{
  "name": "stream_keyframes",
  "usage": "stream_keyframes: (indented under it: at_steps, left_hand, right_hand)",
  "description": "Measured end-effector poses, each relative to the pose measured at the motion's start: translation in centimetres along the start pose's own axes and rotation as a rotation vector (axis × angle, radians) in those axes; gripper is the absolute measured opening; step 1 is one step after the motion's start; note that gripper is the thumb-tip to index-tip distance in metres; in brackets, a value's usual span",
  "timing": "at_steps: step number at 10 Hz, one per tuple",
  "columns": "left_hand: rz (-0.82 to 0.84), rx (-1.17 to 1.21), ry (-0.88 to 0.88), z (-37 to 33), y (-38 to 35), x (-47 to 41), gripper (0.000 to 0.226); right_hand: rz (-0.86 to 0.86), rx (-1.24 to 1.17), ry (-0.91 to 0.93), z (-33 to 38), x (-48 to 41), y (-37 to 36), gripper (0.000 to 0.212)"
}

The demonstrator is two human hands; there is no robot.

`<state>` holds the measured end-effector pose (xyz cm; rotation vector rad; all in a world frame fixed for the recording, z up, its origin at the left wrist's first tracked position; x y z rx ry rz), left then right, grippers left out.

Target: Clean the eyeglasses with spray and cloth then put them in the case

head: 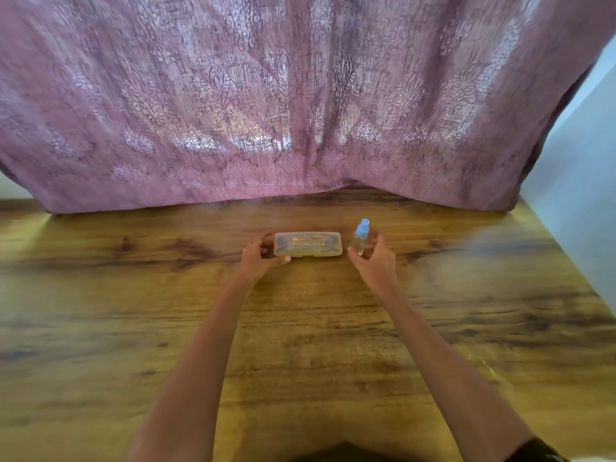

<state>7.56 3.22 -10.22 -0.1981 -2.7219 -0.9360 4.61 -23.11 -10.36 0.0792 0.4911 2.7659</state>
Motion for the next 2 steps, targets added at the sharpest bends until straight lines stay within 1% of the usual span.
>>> stream_keyframes:
  at_steps: [1, 2]
  left_hand:
    - [-0.059, 0.095, 0.051, -0.3, 0.4, 0.5, 0.076]
    - [-0.392, -0.022, -0.003, -0.9, 1.1, 1.5, 0.056]
  right_hand:
    - [-0.053, 0.016, 0.071, 1.3, 0.8, 0.7, 0.063]
    - [-0.162, 0.111, 0.344, 3.5, 1.3, 1.6, 0.058]
Point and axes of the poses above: each hand's wrist, its own x-axis away from the middle knuckle, its own y-axis out of the back of the hand, z = x × y, the point moved 3 cm from there along -x, towards the middle knuckle, and after that the axes turned 12 degrees about -x, right-handed, at the moved point
